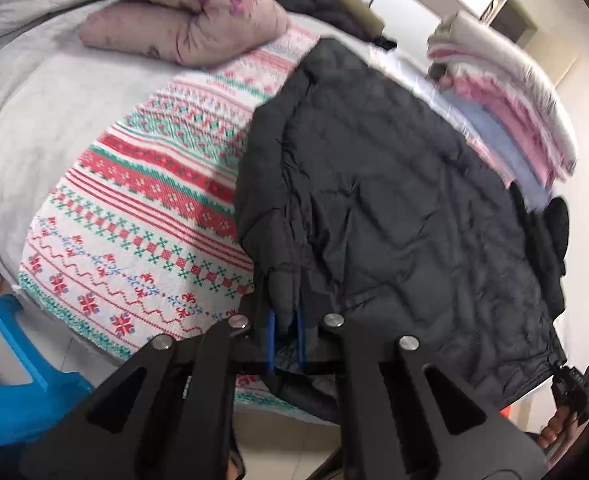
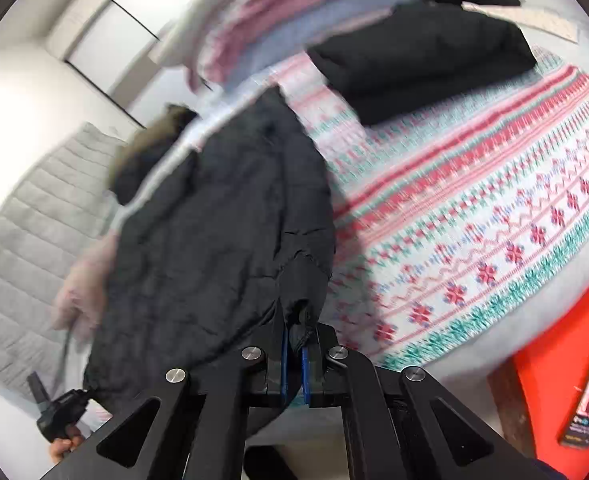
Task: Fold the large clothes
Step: 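Grasp the folded jacket's hem edge with both grippers, then lift the hem and fold it over toward the collar with both grippers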
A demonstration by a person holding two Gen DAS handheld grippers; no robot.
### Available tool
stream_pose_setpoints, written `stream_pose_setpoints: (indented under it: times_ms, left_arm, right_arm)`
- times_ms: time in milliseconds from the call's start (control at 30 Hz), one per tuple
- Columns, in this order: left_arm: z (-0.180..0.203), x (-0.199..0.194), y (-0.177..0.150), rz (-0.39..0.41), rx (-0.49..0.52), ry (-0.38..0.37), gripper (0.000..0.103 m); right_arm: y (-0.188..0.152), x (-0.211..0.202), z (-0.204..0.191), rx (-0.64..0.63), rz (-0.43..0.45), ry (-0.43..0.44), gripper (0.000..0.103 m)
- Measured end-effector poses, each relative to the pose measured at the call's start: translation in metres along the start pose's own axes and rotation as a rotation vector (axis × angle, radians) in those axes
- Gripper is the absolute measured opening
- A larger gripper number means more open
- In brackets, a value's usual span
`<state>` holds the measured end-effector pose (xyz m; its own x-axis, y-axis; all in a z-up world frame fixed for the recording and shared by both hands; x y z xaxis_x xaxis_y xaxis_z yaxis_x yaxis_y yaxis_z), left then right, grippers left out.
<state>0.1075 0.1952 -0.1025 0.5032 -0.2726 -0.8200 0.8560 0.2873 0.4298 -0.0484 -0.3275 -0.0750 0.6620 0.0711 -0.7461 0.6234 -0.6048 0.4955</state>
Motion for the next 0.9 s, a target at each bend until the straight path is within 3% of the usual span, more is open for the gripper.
stream_pose_setpoints:
  times_ms: [233,567,633,733,800,900]
  left_arm:
    - [0.003,-0.026,-0.014,0.045,-0.027,-0.021,0.008]
    - [0.008,-0.088,-0.026,0.126,-0.150,-0.203,0.008]
    - [0.007,-0.094,-0.025,0.135,-0.175,-0.225,0.008]
    - [0.011,-0.097,-0.020,0.170,-0.171,-0.202,0.008]
    - [0.010,-0.091,-0.017,0.171,-0.187,-0.187,0.008]
    - [0.008,-0.088,-0.012,0.143,-0.226,-0.223,0.008]
  right_arm:
    - [-0.013,-0.029,-0.006,-0.008,0.070,0.075,0.004]
    - [-0.026,-0.077,-0.007,0.037,0.114,0.233,0.004]
    - [-0.023,-0.086,-0.010,0.039,0.142,0.238,0.004]
    - [-0.017,-0.096,-0.012,0.028,0.177,0.205,0.004]
    - [-0.011,-0.088,-0.006,0.058,0.165,0.196,0.004]
    - [-0.005,-0.081,0.000,0.100,0.150,0.235,0.004]
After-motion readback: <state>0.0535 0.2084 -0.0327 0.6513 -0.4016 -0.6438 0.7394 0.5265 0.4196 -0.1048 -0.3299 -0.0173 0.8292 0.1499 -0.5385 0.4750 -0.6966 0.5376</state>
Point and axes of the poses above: each gripper's, at about its wrist camera, not at the fingertips, and x roughly the way its jaws point, z to its right, y to its top, the point moved 3 cm from there along x, roughly the way its jaws point, and after that the axes turned 6 degrees about -z, right-handed, at the moved point
